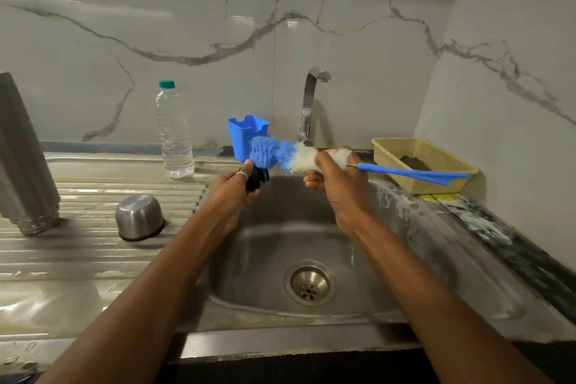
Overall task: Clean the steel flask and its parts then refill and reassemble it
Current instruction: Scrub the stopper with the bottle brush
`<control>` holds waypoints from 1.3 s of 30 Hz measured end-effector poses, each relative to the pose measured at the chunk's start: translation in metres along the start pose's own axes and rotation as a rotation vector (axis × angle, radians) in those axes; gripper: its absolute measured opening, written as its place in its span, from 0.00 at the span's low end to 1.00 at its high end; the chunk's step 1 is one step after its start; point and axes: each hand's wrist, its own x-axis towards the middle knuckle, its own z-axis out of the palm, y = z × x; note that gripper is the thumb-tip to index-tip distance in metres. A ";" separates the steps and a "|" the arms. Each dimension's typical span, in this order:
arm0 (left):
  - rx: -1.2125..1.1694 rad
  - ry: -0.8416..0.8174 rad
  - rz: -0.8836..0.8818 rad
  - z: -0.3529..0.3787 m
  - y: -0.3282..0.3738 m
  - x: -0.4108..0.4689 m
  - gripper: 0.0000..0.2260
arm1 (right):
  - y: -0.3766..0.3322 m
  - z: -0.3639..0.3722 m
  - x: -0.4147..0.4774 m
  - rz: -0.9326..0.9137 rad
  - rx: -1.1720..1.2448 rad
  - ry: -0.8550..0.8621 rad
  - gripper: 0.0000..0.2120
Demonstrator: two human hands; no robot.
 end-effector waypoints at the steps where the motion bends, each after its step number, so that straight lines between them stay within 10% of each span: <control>1: -0.005 -0.011 -0.010 0.003 0.000 -0.002 0.12 | 0.001 0.002 0.000 -0.016 -0.016 -0.008 0.02; 28: -0.152 0.064 -0.130 0.007 0.004 -0.002 0.15 | 0.003 0.006 -0.007 -0.156 -0.318 -0.105 0.06; 39: -0.149 -0.146 -0.111 0.006 0.006 -0.001 0.12 | 0.004 0.002 0.000 -0.110 -0.238 -0.067 0.06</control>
